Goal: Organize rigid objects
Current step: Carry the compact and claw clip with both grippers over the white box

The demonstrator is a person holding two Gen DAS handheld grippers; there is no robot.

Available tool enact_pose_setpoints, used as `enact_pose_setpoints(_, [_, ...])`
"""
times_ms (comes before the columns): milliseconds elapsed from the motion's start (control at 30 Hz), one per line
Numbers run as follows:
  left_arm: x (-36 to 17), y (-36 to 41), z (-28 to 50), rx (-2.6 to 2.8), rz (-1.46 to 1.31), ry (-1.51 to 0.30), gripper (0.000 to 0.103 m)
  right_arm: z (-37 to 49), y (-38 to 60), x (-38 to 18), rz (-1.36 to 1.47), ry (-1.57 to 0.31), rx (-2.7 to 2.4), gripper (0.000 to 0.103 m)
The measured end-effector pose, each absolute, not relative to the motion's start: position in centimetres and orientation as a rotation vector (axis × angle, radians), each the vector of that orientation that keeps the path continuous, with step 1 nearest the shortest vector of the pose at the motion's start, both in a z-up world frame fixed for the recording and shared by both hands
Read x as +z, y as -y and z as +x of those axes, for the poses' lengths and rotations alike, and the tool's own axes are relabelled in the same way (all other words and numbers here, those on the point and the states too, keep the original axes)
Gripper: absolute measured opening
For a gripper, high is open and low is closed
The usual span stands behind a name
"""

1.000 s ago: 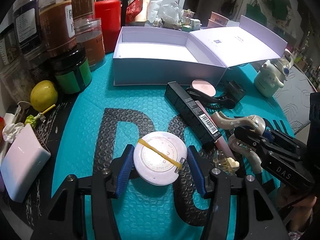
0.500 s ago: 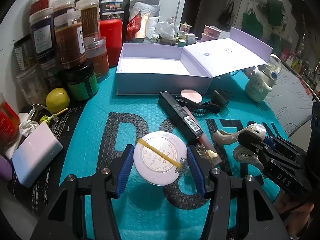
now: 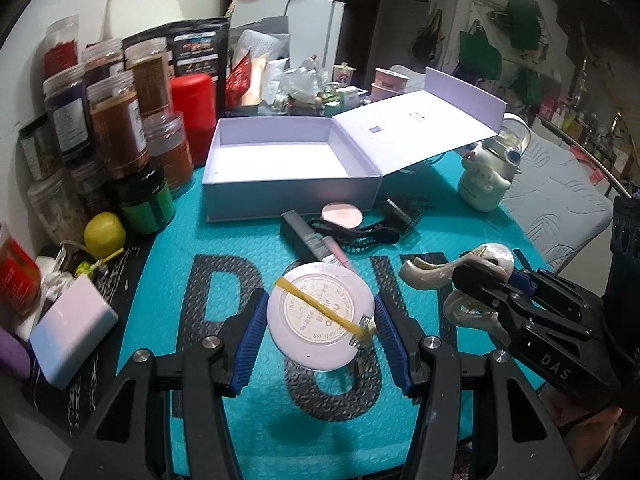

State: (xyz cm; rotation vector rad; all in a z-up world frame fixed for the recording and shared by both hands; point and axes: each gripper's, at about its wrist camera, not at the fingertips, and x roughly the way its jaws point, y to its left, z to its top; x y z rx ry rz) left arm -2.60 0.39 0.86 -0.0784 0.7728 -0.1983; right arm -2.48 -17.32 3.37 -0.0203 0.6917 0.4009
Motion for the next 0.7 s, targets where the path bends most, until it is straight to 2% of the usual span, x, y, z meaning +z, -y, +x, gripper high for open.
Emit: enact_pose_setpoints(700, [3.0,0.0,3.4,-0.237,-0.041,-0.764,0.054,2.7,16.5,5.8,-0.099,-0.659,0.390,0.027])
